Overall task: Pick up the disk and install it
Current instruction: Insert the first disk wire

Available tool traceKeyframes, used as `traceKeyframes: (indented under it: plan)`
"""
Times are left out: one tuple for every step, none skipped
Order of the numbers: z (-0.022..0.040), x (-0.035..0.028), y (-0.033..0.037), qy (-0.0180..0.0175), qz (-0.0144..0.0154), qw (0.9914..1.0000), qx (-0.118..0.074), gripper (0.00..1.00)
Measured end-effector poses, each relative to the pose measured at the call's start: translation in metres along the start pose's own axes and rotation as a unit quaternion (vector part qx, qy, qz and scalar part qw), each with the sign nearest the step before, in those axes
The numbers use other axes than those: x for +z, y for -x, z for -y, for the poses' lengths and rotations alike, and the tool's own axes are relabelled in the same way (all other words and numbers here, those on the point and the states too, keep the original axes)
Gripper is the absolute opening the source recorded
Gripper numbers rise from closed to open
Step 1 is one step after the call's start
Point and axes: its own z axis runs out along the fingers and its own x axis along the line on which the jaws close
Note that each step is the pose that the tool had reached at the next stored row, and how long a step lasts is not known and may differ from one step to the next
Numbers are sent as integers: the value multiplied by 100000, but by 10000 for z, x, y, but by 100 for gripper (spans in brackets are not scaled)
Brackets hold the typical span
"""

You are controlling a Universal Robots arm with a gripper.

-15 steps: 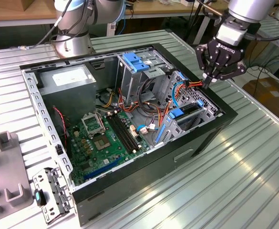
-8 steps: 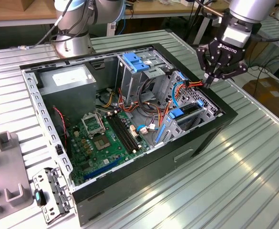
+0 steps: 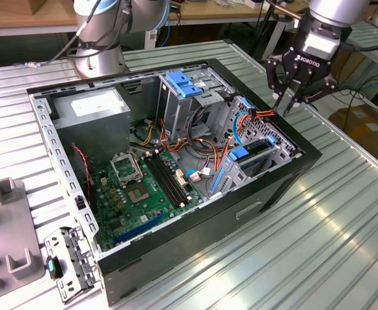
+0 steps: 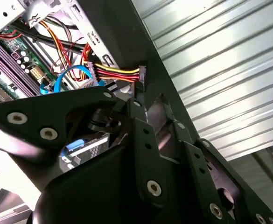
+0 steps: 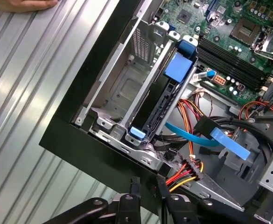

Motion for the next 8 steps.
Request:
traceKeyframes:
  plan:
    - [3, 0, 4, -14, -6, 99999, -335, 27]
    - [4, 0, 5, -45, -21, 99994, -1078, 33]
    - [5, 5, 5, -112, -36, 99966, -2608, 33]
    - [5, 8, 6, -158, -43, 99937, -3555, 33]
    - [5, 11, 6, -197, -58, 99899, -4484, 33]
    - [5, 14, 6, -234, -68, 99858, -5321, 33]
    - [5, 18, 6, -279, -74, 99803, -6271, 33]
    - [5, 23, 7, -352, -93, 99689, -7876, 33]
